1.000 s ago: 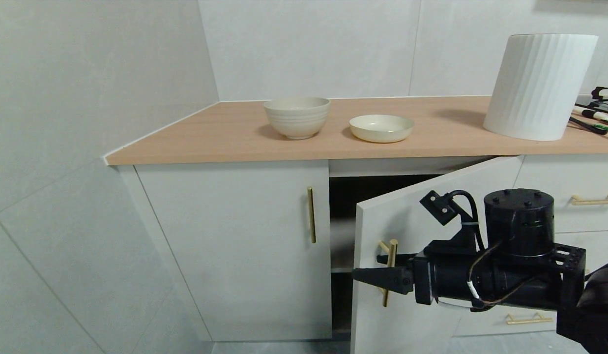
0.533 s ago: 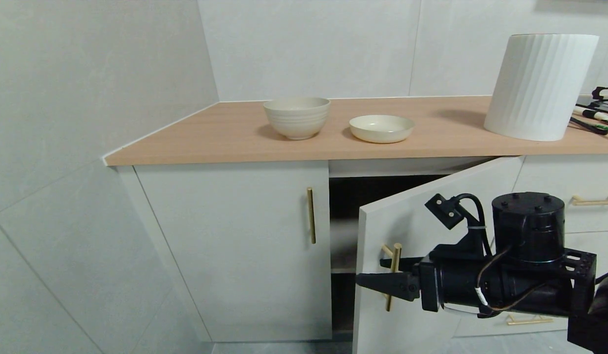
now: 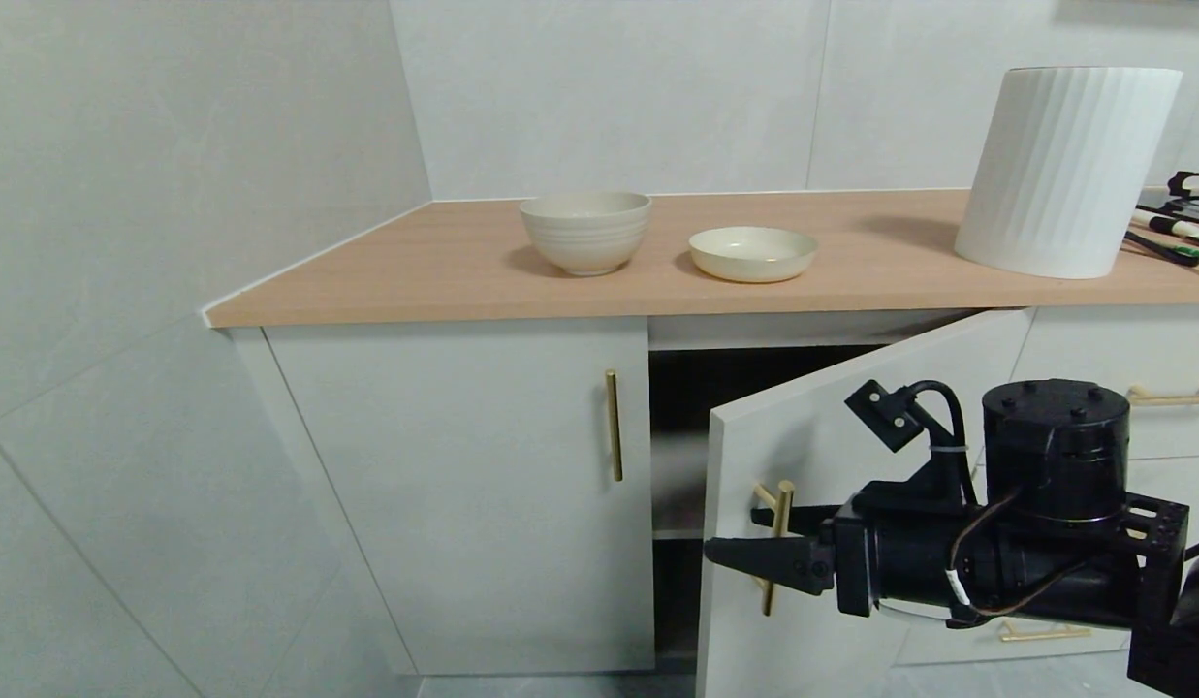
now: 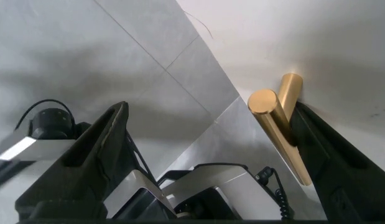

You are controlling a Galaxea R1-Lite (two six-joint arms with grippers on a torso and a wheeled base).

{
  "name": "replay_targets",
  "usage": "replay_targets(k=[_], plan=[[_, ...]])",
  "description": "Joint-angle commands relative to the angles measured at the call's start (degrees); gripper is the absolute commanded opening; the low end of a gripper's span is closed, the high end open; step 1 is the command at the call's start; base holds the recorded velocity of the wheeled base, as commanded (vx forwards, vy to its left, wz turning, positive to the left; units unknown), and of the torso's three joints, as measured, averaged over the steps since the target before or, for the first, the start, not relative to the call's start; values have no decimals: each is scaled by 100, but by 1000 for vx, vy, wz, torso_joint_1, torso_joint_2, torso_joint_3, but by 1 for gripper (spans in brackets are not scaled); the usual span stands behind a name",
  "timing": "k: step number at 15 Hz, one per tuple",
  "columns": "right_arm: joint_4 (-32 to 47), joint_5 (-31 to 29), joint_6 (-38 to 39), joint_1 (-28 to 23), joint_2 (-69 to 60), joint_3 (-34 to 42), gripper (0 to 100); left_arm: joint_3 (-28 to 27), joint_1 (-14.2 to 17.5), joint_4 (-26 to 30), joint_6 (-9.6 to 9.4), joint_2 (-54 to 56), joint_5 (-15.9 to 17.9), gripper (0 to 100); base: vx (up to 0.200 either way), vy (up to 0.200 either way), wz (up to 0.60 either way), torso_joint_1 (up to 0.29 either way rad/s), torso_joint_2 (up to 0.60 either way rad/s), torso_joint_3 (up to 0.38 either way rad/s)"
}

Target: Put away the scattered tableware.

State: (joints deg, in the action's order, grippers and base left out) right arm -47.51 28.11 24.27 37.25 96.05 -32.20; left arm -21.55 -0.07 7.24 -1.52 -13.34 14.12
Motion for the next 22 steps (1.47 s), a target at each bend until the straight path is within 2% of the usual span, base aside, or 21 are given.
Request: replay_targets(k=[1,3,4,5,6,8,11,12,14,15,20,22], plan=[[-4,1,-1,1,-25,3,100,-2011,-10,137,-6,-2832,856,100,0,0,0,0,0,0],[-4,1,7,63,-95,20,100,-3057,-28,-47,21,-4423,1181,100,0,0,0,0,0,0],[-4,1,16,124,-104,55,100,-3276,-142,-153,21,-4924,1269,100,0,0,0,0,0,0],[-4,1,16,133,-104,64,100,-3338,-529,-302,91,-5452,1287,100,0,0,0,0,0,0],[-4,1,16,142,-104,73,100,-3285,-863,-540,311,-5926,1287,100,0,0,0,0,0,0],[-4,1,16,142,-113,126,100,-2942,-1276,-1234,829,-6629,1295,100,0,0,0,0,0,0],[-4,1,16,142,-130,126,100,-1826,-2190,-2623,1840,-6796,1295,100,0,0,0,0,0,0],[-4,1,25,142,-122,135,100,-1580,-2427,-3009,2112,-6946,1383,100,0,0,0,0,0,0],[-39,1,16,142,-122,179,100,-1369,-2726,-3370,2139,-7201,1383,100,0,0,0,0,0,0],[-110,1,16,142,-122,196,100,-1369,-2875,-3387,2156,-7297,1383,0,0,0,0,0,0,0],[-180,1,25,142,-95,222,100,-1642,-2955,-3493,2200,-7868,1313,0,0,0,0,0,0,0],[-180,1,25,142,-34,214,100,-1773,-2999,-3721,2104,-8378,1234,0,0,0,0,0,0,0]])
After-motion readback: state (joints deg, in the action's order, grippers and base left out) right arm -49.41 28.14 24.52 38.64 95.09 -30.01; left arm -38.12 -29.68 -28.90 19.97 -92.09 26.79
